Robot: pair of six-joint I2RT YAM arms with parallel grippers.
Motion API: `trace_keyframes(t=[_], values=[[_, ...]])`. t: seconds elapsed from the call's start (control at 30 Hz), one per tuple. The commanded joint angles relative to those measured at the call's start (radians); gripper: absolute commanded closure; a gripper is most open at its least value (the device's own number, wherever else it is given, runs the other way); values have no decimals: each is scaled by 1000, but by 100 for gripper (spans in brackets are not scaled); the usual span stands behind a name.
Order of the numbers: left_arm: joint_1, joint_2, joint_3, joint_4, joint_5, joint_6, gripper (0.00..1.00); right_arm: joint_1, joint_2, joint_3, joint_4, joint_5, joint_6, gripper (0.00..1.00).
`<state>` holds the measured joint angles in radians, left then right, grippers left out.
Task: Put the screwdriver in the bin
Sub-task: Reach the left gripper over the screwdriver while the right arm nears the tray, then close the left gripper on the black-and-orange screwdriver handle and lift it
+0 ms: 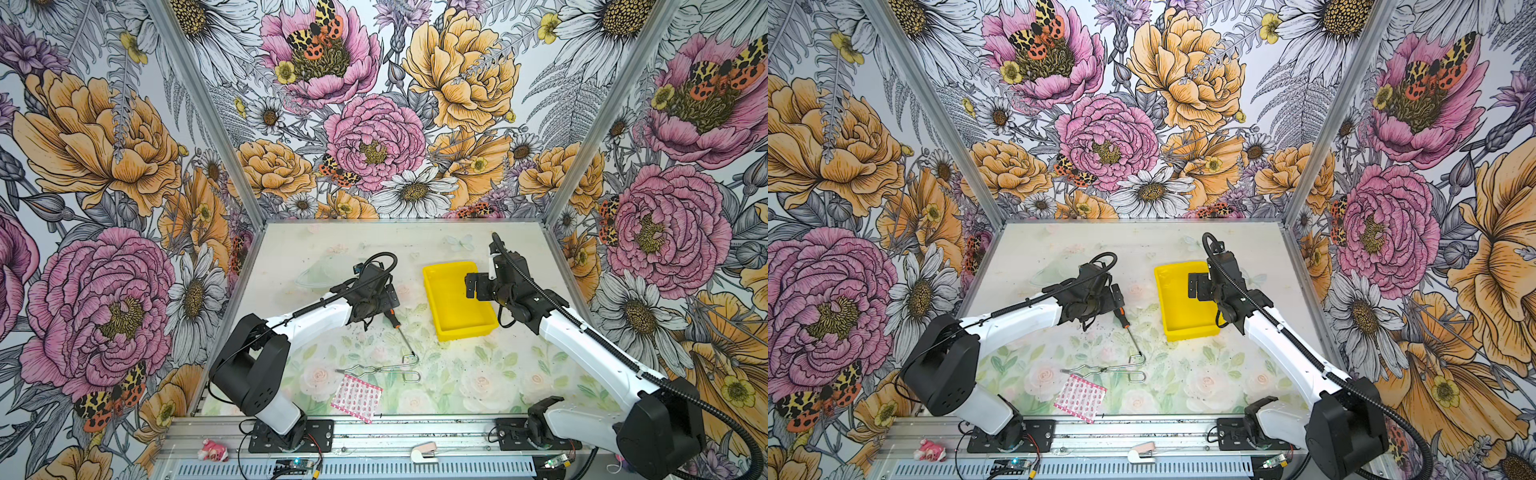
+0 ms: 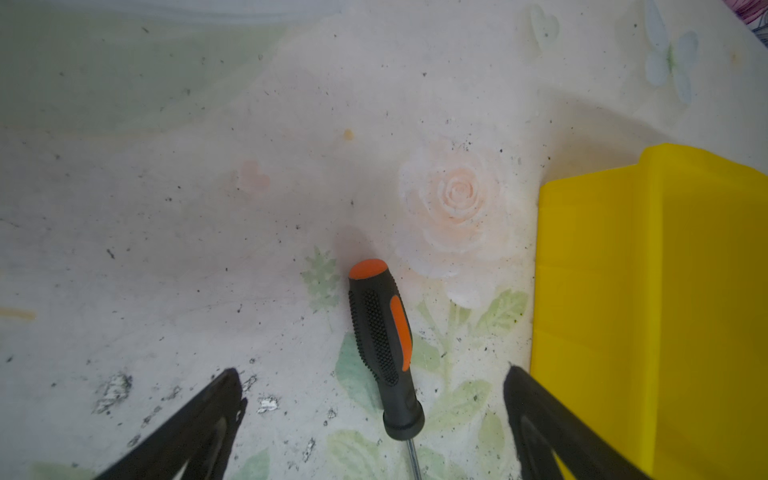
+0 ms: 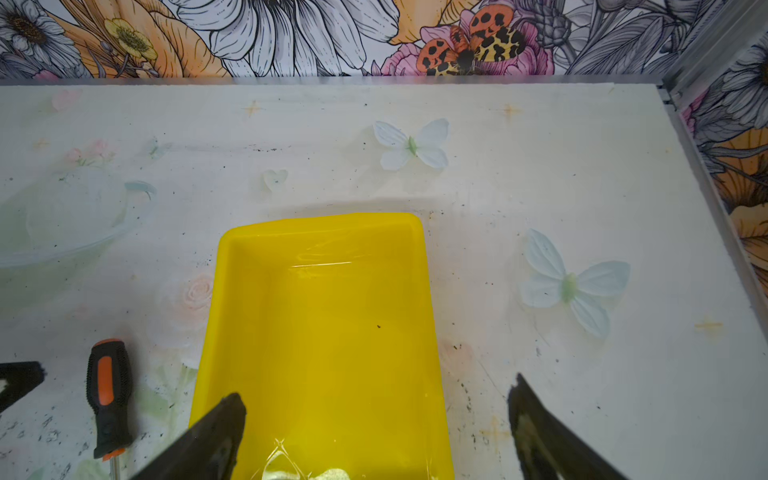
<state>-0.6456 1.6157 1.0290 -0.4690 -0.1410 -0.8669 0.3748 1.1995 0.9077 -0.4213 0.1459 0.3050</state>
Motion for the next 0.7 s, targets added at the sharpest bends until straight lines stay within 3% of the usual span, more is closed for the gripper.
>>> trace_keyframes(t=[0.0,0.33,0.67], values=[[-30,65,77,-44,-21,-75,3,9,-56,-8,-5,-50,-30,0],[-99,303,290,-213,-95,-108,19,-1,-90,-11,-5,-40,-182,0],[-112,393,364,-341,-123,-128,30,-7,-61,-1,2,-60,-157,0]])
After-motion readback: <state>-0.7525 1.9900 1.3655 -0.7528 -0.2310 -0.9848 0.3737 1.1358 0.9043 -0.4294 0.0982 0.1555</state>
